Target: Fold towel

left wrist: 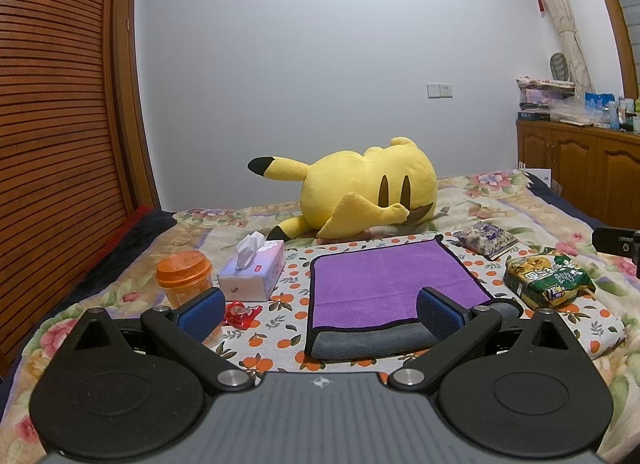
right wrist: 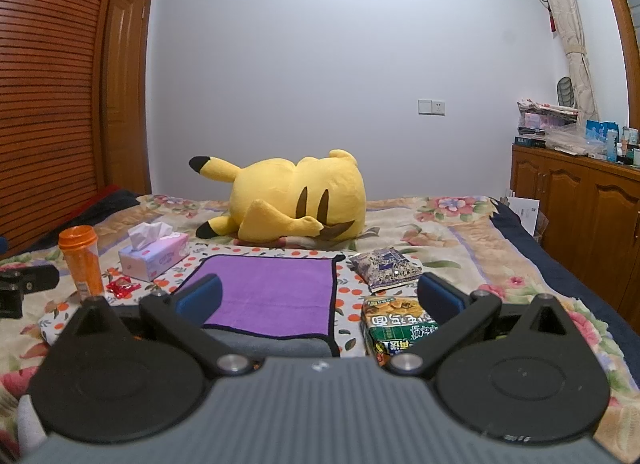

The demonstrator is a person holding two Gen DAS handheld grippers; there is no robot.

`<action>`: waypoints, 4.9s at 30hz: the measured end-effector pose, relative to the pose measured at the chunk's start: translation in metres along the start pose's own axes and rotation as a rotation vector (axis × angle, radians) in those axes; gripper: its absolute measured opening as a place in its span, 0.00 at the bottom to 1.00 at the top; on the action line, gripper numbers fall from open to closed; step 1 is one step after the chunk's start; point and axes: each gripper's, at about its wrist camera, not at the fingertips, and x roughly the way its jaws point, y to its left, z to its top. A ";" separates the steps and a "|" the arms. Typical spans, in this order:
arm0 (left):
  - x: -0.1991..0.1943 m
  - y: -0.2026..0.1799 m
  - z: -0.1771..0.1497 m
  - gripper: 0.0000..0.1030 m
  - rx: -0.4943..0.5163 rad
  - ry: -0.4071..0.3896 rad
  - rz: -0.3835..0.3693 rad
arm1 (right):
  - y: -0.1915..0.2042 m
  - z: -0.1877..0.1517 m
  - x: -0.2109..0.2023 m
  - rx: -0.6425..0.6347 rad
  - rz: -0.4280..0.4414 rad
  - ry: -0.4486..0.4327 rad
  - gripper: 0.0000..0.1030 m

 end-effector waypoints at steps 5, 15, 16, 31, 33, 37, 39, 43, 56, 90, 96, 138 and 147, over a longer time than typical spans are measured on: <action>0.002 0.001 -0.001 1.00 0.001 0.001 0.000 | 0.000 0.000 0.002 -0.001 0.000 0.001 1.00; 0.001 0.000 -0.001 1.00 0.003 0.001 0.002 | -0.001 -0.001 0.003 0.000 0.000 0.001 1.00; 0.001 0.000 -0.001 1.00 0.003 0.001 0.001 | 0.000 -0.001 0.003 0.000 0.000 0.001 1.00; 0.013 0.000 -0.006 1.00 0.032 0.051 -0.004 | 0.001 -0.003 0.009 -0.006 0.002 0.023 1.00; 0.014 -0.001 -0.007 1.00 0.037 0.057 0.001 | 0.002 -0.003 0.011 -0.009 0.000 0.028 1.00; 0.019 -0.003 -0.008 1.00 0.043 0.079 -0.002 | 0.003 -0.003 0.014 -0.013 0.003 0.035 1.00; 0.022 -0.004 -0.008 1.00 0.049 0.089 -0.002 | 0.003 -0.003 0.016 -0.017 0.005 0.041 1.00; 0.030 -0.006 -0.009 1.00 0.055 0.108 -0.006 | 0.004 -0.004 0.023 -0.025 0.008 0.065 1.00; 0.057 -0.007 -0.012 1.00 0.062 0.163 -0.008 | 0.008 -0.007 0.042 -0.049 0.011 0.121 1.00; 0.133 0.007 -0.012 1.00 0.053 0.252 -0.041 | 0.002 -0.010 0.122 -0.071 0.100 0.297 0.87; 0.155 0.010 -0.013 1.00 0.056 0.269 -0.063 | 0.004 -0.012 0.138 -0.083 0.128 0.325 0.87; 0.241 0.030 -0.039 0.51 -0.005 0.485 -0.210 | -0.009 -0.050 0.204 -0.042 0.224 0.600 0.72; 0.239 0.027 -0.040 0.30 0.003 0.497 -0.229 | -0.010 -0.049 0.204 -0.034 0.247 0.606 0.56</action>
